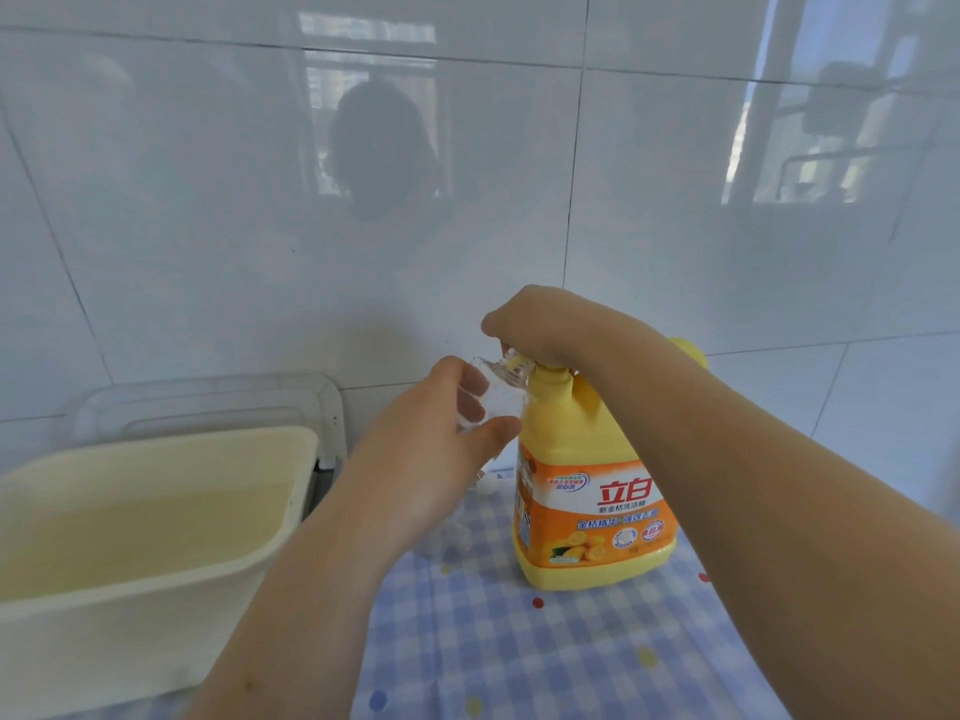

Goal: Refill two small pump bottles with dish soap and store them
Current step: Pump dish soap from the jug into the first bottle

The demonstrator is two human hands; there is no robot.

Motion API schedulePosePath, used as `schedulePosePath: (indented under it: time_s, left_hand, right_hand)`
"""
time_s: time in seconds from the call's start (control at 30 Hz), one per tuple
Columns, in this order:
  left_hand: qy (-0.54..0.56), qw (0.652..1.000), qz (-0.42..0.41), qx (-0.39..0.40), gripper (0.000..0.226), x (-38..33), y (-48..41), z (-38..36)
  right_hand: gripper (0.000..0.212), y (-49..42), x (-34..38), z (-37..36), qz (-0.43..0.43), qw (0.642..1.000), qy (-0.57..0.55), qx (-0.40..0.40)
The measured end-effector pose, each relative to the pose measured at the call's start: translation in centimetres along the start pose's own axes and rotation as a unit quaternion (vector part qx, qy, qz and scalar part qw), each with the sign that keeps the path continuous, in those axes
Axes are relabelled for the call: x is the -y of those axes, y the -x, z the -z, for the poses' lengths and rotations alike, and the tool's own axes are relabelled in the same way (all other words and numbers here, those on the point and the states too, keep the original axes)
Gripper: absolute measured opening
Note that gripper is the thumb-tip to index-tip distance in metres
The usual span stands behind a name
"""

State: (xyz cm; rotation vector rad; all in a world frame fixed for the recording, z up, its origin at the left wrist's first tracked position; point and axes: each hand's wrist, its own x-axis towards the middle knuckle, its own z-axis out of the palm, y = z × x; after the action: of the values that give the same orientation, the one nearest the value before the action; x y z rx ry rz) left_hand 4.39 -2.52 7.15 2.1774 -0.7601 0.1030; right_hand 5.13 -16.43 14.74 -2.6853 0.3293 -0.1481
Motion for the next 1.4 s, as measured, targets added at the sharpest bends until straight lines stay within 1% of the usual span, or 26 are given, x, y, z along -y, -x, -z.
schedulePosePath:
  time_s: [0.13, 0.27, 0.3, 0.43, 0.53, 0.67, 0.73, 0.8, 0.93, 1.03, 1.13, 1.33, 1.4]
  left_hand:
    - [-0.003, 1.000, 0.008, -0.002, 0.029, -0.4, 0.0, 0.2]
    - [0.000, 0.999, 0.035, 0.015, 0.028, -1.1, -0.1, 0.6]
    - [0.007, 0.999, 0.042, 0.019, 0.028, -1.2, -0.1, 0.7]
    - [0.053, 0.997, 0.052, 0.018, 0.029, -1.5, -0.4, 1.2]
    - [0.081, 0.996, 0.046, 0.014, 0.029, -1.6, -0.1, 1.0]
    - [0.067, 0.997, 0.033, -0.010, 0.028, -1.4, 0.0, 0.5]
    - [0.062, 0.998, 0.023, -0.020, 0.027, -1.2, 0.0, 0.3]
    - [0.057, 0.998, 0.016, -0.026, 0.027, -1.1, 0.1, 0.1]
    - [0.047, 0.998, 0.012, -0.037, 0.026, -1.1, 0.1, 0.0]
    - [0.033, 0.999, 0.008, -0.038, 0.028, -1.2, 0.1, 0.0]
    - [0.019, 0.999, 0.008, -0.032, 0.028, -1.2, 0.2, 0.0]
    - [0.007, 1.000, 0.015, -0.004, 0.029, -0.8, 0.0, 0.1]
    - [0.010, 1.000, 0.019, -0.002, 0.029, -0.8, 0.0, 0.1]
  right_hand:
    - [0.015, 0.0, 0.2, 0.3, -0.003, 1.000, 0.011, 0.008]
    - [0.014, 0.0, 0.2, 0.4, -0.002, 1.000, 0.020, 0.012]
    - [0.014, 0.1, 0.3, 0.5, 0.001, 1.000, 0.016, 0.012]
    - [0.014, 0.0, 0.5, 1.4, -0.011, 0.998, -0.060, -0.003]
    - [0.012, 0.1, 0.7, 1.6, -0.014, 0.997, -0.071, 0.003]
    - [0.012, 0.3, 0.8, 1.5, -0.012, 0.998, -0.068, 0.009]
    - [0.021, 0.5, 1.0, 1.5, -0.007, 0.998, -0.068, 0.012]
    - [0.030, 0.7, 1.2, 1.5, 0.002, 0.999, -0.042, 0.017]
    - [0.032, 0.8, 1.2, 1.6, 0.004, 0.999, -0.028, 0.016]
    - [0.029, 0.4, 0.9, 1.4, -0.004, 0.999, -0.043, 0.013]
    - [0.017, 0.3, 0.5, 1.2, -0.013, 0.999, -0.047, 0.010]
    - [0.015, 0.1, 0.3, 0.6, 0.000, 1.000, -0.005, -0.009]
    - [0.016, 0.0, 0.2, 0.4, 0.003, 1.000, -0.006, -0.018]
